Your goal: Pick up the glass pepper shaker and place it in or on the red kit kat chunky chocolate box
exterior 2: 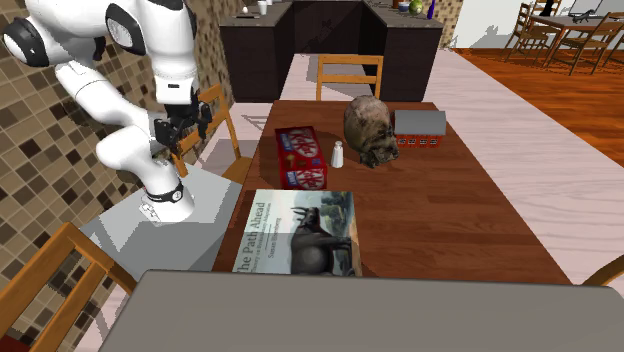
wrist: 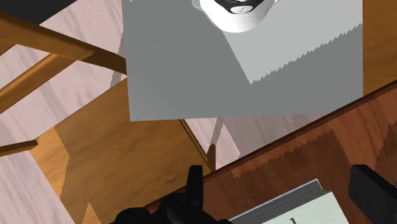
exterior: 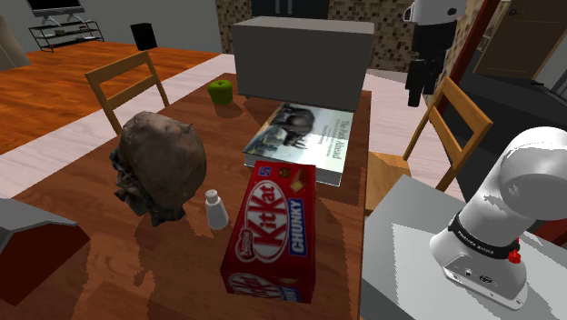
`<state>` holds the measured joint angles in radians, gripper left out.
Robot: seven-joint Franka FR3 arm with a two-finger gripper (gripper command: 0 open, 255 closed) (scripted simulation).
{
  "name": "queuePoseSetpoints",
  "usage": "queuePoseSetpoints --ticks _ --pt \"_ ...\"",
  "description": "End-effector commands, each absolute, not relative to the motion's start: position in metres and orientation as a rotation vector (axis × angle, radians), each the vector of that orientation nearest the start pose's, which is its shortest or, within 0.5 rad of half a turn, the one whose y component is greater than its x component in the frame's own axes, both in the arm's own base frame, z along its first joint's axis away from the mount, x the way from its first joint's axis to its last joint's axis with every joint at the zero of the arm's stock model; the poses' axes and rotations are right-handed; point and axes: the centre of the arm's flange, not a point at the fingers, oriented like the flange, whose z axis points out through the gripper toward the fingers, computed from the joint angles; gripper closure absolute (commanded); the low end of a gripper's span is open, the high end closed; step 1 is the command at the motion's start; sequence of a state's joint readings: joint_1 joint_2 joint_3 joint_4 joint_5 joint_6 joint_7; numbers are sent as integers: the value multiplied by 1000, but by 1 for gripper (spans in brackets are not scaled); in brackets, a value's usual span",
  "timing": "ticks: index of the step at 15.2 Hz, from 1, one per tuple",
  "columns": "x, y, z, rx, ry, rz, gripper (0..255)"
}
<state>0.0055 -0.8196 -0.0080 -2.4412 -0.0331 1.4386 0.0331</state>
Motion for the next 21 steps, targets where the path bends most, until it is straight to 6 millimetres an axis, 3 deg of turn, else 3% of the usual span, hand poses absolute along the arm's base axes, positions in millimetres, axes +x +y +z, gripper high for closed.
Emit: queuePoseSetpoints --ticks 1,21 --pt "280 -5 551 -3158 54 289 0" --pt "405 204 470 -3106 -1 262 0"
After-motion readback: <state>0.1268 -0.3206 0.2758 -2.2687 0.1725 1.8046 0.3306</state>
